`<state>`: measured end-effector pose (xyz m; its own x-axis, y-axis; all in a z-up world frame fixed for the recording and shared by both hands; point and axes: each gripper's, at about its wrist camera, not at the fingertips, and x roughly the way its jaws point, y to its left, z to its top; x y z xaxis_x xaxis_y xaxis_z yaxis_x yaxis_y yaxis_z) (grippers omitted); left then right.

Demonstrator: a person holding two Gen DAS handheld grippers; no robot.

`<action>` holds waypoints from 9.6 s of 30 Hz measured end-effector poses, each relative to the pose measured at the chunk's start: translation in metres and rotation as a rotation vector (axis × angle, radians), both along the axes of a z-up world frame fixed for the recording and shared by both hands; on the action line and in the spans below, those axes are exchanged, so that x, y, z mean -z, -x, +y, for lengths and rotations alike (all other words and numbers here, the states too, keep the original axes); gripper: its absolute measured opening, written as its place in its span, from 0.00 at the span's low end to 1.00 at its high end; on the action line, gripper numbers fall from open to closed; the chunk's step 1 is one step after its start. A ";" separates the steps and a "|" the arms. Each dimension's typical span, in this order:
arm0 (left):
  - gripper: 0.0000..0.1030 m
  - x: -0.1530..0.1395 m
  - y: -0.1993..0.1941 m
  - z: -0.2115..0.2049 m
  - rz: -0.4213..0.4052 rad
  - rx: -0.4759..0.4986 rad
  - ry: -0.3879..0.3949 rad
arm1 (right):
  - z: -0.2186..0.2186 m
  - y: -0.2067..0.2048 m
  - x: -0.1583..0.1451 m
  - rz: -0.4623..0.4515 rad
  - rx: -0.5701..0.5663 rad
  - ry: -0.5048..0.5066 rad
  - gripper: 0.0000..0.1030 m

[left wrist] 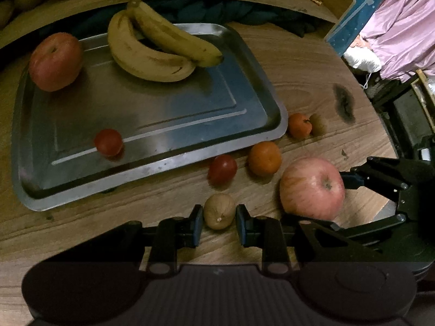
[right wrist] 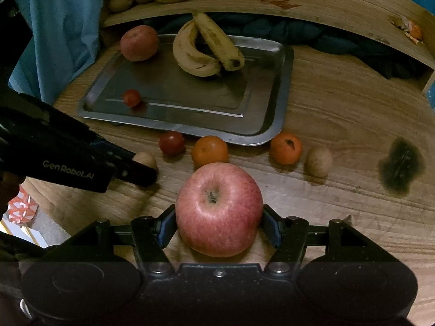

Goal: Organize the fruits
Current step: 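Lift and carry the apple in the right tool while the left tool carries the kiwi over the tray, then open the left gripper to drop the kiwi while the right gripper releases the apple onto the bananas, then withdraw both tools from the tray toward the remaining loose fruit, then close the right gripper on the mandarin orange while the left gripper grasps a red cherry tomato, then carry the orange in the right tool while the left tool carries the tomato over the tray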

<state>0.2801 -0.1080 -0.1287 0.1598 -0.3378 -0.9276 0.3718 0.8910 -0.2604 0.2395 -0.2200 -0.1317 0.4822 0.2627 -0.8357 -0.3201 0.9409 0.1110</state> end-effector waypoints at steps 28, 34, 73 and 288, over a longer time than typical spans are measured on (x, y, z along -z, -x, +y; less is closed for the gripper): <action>0.28 -0.031 -0.032 0.082 -0.119 -0.177 0.051 | 0.028 -0.019 -0.031 -0.100 -0.015 -0.058 0.64; 0.28 -0.030 -0.047 0.097 -0.139 -0.215 0.044 | 0.039 -0.038 -0.036 -0.124 -0.034 -0.051 0.64; 0.28 0.007 -0.120 0.116 -0.072 -0.302 -0.032 | 0.084 -0.167 -0.038 -0.184 -0.083 0.017 0.64; 0.24 -0.007 -0.018 0.023 -0.015 -0.118 -0.023 | 0.026 -0.016 0.000 -0.083 -0.094 -0.001 0.32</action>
<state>0.2982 -0.0848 -0.1217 0.2111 -0.2942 -0.9321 0.2674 0.9346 -0.2345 0.2557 -0.1941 -0.1315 0.5230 0.3109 -0.7936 -0.4155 0.9060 0.0811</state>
